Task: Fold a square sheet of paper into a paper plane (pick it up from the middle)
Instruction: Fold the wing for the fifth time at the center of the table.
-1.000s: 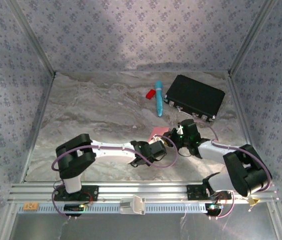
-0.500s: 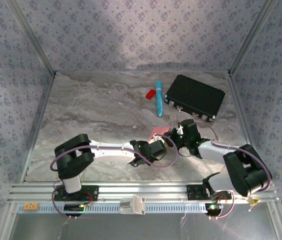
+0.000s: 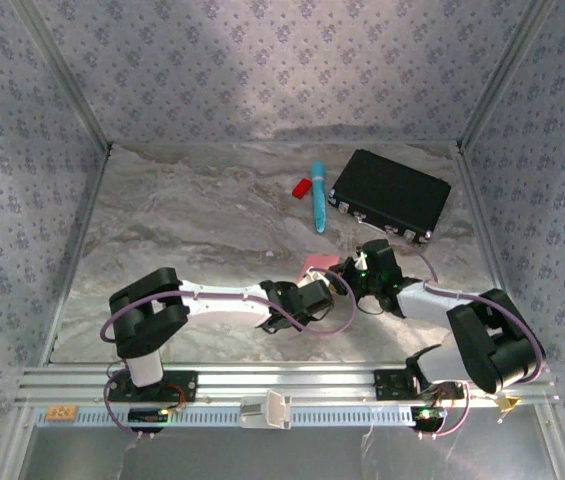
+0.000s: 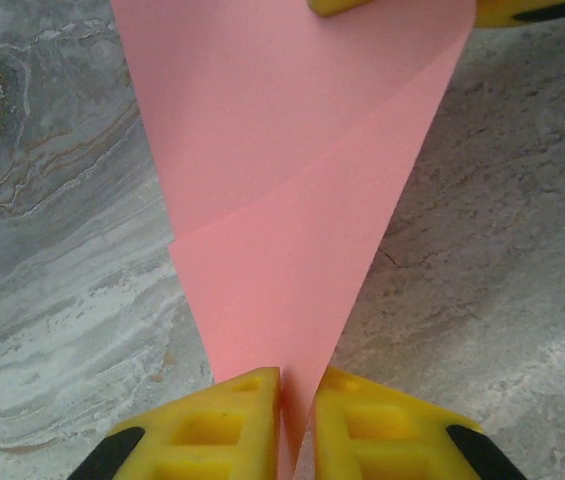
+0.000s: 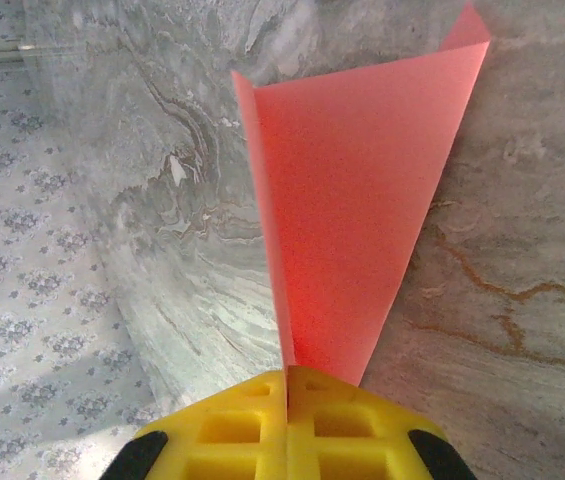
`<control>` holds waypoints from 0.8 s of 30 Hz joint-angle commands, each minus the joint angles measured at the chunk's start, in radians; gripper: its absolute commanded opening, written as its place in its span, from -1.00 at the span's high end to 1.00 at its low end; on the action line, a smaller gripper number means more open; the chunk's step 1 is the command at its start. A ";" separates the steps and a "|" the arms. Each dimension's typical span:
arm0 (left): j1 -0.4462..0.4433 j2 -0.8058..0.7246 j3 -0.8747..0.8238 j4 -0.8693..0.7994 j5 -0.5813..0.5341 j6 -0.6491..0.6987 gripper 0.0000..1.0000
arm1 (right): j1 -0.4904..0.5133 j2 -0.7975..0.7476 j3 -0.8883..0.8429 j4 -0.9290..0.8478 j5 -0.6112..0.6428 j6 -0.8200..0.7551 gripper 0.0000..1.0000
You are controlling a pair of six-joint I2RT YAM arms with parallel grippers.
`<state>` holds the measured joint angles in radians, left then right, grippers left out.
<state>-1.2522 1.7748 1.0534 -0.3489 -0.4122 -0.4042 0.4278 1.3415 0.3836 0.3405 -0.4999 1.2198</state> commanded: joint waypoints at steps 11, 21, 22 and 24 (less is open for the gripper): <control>0.001 0.011 0.029 -0.044 -0.015 -0.008 0.63 | -0.004 -0.020 -0.005 -0.008 0.010 0.000 0.95; 0.001 0.011 0.027 -0.036 -0.010 -0.008 0.94 | -0.003 -0.025 -0.005 -0.011 0.012 -0.005 0.89; 0.002 0.011 0.027 -0.032 -0.008 -0.011 0.94 | -0.002 -0.029 -0.004 -0.021 0.015 -0.010 0.84; 0.011 0.009 0.019 -0.022 0.011 -0.021 0.97 | -0.005 -0.051 0.007 -0.072 0.028 -0.039 0.70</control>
<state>-1.2499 1.7752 1.0534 -0.3664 -0.4107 -0.4122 0.4278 1.3251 0.3824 0.3256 -0.4953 1.2106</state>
